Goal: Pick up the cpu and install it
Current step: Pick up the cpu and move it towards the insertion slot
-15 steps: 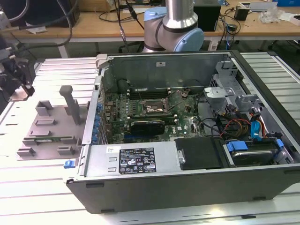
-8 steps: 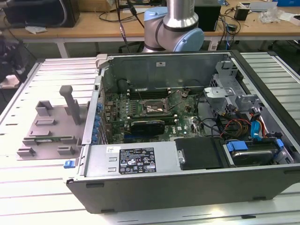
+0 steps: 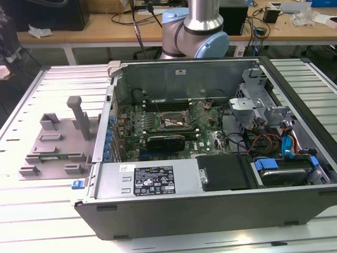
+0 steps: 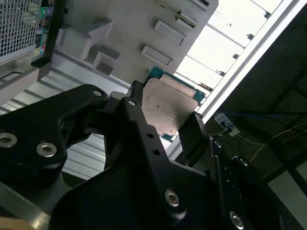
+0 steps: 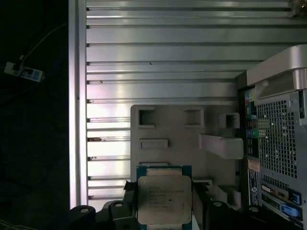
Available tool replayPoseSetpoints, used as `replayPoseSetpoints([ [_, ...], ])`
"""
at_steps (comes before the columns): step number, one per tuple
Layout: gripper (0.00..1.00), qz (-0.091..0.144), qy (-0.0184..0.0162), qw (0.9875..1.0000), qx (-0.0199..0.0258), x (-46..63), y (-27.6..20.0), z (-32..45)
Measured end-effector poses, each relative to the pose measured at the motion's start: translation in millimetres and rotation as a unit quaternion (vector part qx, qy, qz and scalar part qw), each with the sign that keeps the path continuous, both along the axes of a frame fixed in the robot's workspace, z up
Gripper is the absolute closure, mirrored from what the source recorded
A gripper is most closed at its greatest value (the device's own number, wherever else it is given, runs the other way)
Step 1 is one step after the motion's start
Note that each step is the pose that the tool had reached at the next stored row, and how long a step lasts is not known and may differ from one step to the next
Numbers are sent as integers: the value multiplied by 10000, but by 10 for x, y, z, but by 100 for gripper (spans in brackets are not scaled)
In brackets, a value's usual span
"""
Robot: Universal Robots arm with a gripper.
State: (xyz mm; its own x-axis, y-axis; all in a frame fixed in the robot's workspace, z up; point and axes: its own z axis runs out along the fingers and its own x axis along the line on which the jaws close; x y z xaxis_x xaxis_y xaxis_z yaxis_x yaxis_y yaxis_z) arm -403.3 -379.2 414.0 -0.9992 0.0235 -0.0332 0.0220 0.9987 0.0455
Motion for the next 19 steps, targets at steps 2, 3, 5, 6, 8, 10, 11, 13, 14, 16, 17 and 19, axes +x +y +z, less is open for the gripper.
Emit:
replayPoseSetpoints([
  [2, 46, 0, 1, 10000, -1, 44, -2, 2],
  [3, 46, 0, 2, 10000, 0, 127, -7, 2],
  [5, 46, 0, 6, 10000, 0, 247, -17, 2],
  [6, 46, 0, 8, 10000, 0, 296, -21, 2],
  [8, 46, 0, 11, 10000, -1, 410, -30, 2],
  [10, 46, -1, 13, 10000, 0, 501, -37, 1],
  [11, 46, 0, 15, 10000, -1, 542, -41, 2],
  [13, 46, 1, 17, 10000, 0, 623, -48, 2],
  [14, 46, 0, 17, 10000, 0, 661, -51, 2],
  [16, 46, 0, 21, 10000, -1, 785, -61, 2],
  [17, 46, 1, 22, 10000, 0, 849, -67, 2],
  [19, 46, 0, 24, 10000, 0, 943, -73, 2],
])
